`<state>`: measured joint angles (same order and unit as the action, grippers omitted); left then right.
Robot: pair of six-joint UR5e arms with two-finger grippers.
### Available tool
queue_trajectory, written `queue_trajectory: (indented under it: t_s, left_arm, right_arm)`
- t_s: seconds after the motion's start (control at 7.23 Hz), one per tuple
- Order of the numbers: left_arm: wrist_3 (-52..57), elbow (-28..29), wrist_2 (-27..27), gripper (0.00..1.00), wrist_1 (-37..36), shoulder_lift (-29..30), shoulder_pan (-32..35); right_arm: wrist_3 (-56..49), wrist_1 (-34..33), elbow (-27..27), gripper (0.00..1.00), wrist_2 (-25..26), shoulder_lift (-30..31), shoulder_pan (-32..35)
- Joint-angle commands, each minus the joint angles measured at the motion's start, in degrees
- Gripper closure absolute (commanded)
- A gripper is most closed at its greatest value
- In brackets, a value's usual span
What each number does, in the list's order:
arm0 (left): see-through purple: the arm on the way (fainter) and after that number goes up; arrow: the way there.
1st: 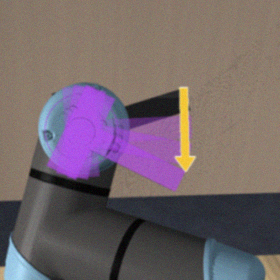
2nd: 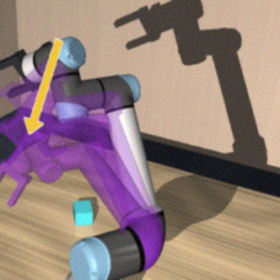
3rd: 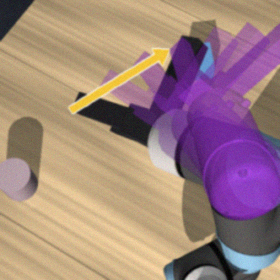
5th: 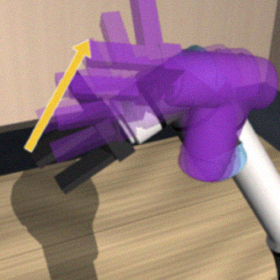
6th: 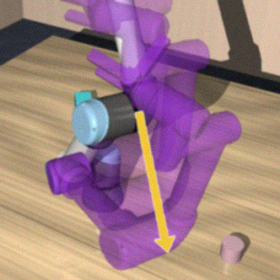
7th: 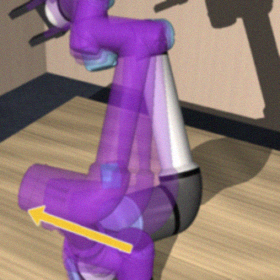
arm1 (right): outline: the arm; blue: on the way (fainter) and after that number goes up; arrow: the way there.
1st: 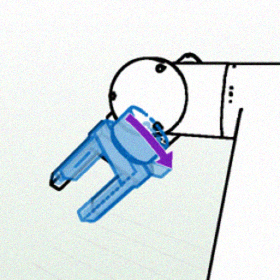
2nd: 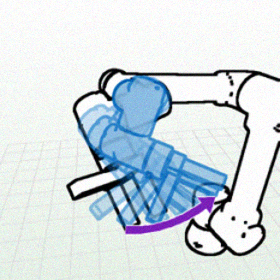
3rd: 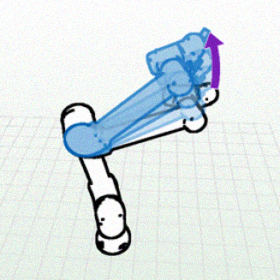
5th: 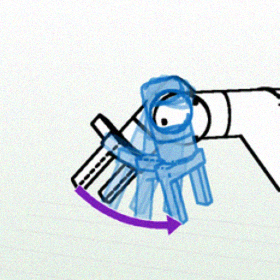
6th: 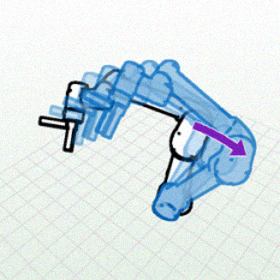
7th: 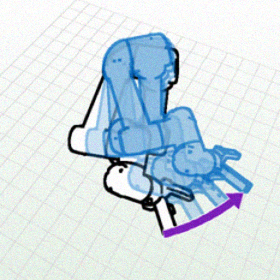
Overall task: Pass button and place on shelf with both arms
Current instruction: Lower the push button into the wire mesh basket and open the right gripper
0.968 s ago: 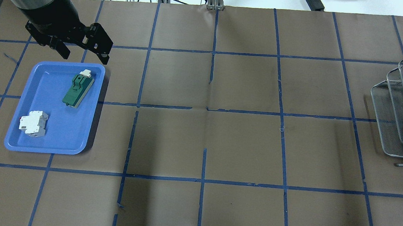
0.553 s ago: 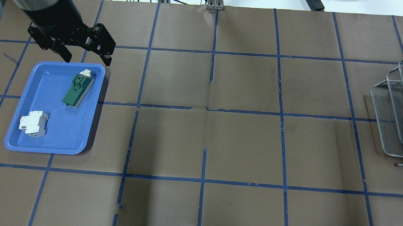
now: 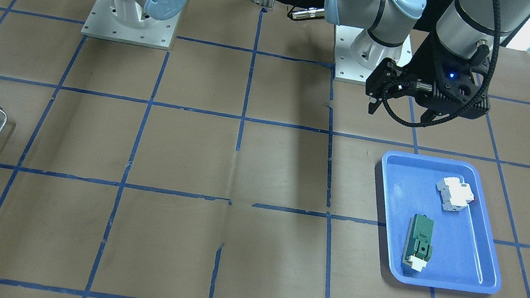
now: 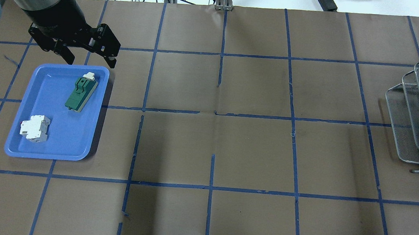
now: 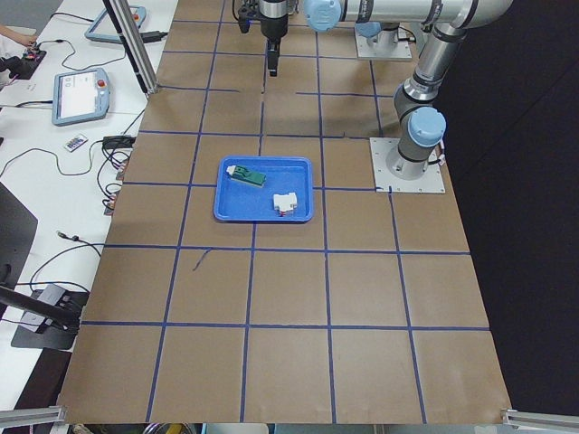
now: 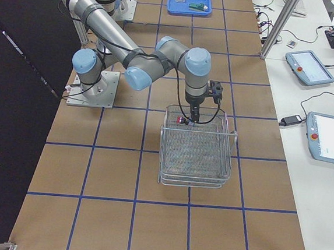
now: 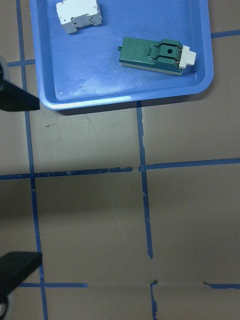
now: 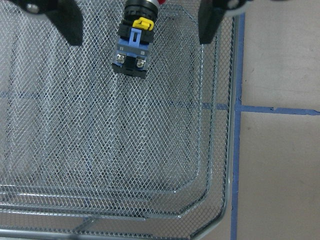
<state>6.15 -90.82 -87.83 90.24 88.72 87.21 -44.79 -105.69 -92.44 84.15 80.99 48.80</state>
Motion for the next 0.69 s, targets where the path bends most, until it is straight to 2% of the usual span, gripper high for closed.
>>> queue_trajectory:
  t_s: [0.0, 0.28, 0.55]
  left_arm:
    - [0.1, -0.2, 0.1, 0.0, -0.1, -0.2, 0.1]
    - [0.1, -0.2, 0.1, 0.0, 0.0, -0.2, 0.1]
    - [0.1, -0.2, 0.1, 0.0, 0.0, -0.2, 0.1]
  right_arm:
    - [1.5, 8.8, 3.4, 0.0, -0.3, 4.9, 3.2]
    - [8.6, 10.7, 5.3, 0.0, 2.1, 8.9, 14.0]
    - [24.8, 12.8, 7.2, 0.0, 2.6, 9.7, 24.9]
